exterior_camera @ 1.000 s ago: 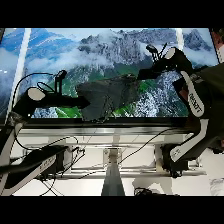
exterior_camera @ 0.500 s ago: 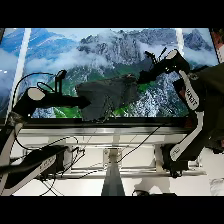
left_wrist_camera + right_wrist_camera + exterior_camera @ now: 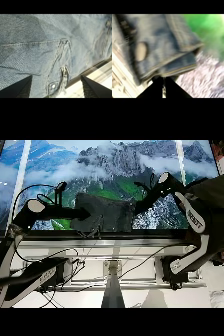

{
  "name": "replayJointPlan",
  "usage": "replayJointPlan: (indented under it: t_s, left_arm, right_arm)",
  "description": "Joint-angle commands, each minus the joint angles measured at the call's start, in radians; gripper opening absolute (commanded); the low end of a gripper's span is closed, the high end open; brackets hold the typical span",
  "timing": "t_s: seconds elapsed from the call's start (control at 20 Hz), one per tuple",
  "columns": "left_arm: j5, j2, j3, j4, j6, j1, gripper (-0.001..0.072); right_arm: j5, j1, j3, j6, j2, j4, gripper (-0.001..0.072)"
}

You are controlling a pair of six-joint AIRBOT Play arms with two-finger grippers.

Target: Fold the clothes and pants, and hang the long-sleeved shirts on hangers.

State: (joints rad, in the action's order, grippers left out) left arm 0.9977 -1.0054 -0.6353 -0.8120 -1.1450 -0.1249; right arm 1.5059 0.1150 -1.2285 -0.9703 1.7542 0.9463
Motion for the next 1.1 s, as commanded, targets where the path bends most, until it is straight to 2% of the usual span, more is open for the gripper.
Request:
replayJointPlan:
  t_s: [0.0, 0.05, 0.3, 0.55, 0.7, 0.9, 0.95, 1.0, 1.05]
  left_arm:
    - [-0.031, 0.000, 0.000, -0.002, 0.008, 0.001, 0.0689]
    - [-0.042, 0.000, 0.000, -0.002, 0.008, 0.001, 0.0689]
    - [-0.045, 0.000, 0.000, -0.002, 0.008, 0.000, 0.0689]
    - [-0.045, 0.000, 0.000, -0.001, 0.007, 0.000, 0.0689]
    - [-0.045, 0.000, 0.000, -0.001, 0.007, 0.000, 0.0689]
    - [-0.045, 0.000, 0.000, -0.001, 0.007, 0.000, 0.0689]
    - [-0.045, 0.000, 0.000, -0.001, 0.008, 0.000, 0.0689]
    - [-0.045, 0.000, 0.000, -0.001, 0.007, 0.000, 0.0689]
    - [-0.045, 0.000, 0.000, -0.002, 0.008, 0.000, 0.0689]
  right_arm:
    - [0.000, 0.010, 0.060, 0.013, -0.124, 0.019, 0.0262]
    - [0.000, 0.010, 0.060, 0.013, -0.151, 0.021, 0.0439]
    - [0.024, 0.011, 0.061, 0.014, -0.203, 0.026, 0.0447]
    - [-0.120, 0.042, 0.147, 0.010, -0.202, 0.002, 0.0467]
    - [-0.194, 0.086, 0.222, 0.015, -0.195, -0.058, 0.0468]
    - [-0.348, 0.152, 0.234, 0.014, -0.195, -0.064, 0.0452]
    - [-0.366, 0.163, 0.232, 0.014, -0.196, -0.067, 0.0344]
    - [-0.362, 0.171, 0.222, 0.014, -0.196, -0.068, 0.0123]
    - [-0.338, 0.174, 0.204, 0.014, -0.197, -0.070, 0.0048]
